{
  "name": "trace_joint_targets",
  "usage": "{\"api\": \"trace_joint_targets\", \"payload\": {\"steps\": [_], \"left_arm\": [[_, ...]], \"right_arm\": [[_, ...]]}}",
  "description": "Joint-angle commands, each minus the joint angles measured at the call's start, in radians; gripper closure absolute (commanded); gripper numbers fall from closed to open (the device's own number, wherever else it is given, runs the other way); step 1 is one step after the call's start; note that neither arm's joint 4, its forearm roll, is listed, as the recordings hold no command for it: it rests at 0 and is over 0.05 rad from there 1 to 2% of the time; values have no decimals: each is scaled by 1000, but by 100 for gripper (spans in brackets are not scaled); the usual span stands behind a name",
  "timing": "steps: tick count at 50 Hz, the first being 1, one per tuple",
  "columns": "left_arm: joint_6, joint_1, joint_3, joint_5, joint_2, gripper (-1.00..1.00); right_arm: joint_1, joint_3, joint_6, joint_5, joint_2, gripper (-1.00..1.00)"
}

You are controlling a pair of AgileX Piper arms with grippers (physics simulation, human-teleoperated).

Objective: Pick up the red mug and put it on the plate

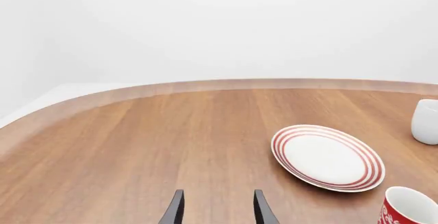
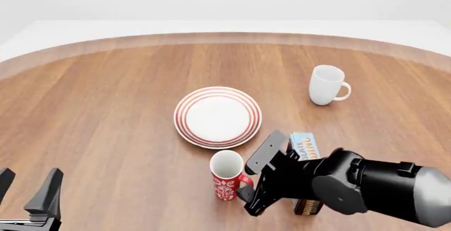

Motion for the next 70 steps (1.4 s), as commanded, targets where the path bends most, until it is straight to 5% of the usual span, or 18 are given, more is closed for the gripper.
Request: {"api": "trace_joint_targets", "payload": {"steps": [1, 47, 48, 70], "left_arm": [[0, 0, 0, 0, 0, -100], [0, 0, 0, 0, 0, -100], [0, 0, 0, 0, 0, -100], [0, 0, 0, 0, 0, -100]], "right_arm": [[-7, 15, 10, -38, 40, -100], [-22, 29, 28, -85, 88, -100], [-24, 29, 26, -86, 88, 100], [-87, 28, 0, -86, 29, 100]]}}
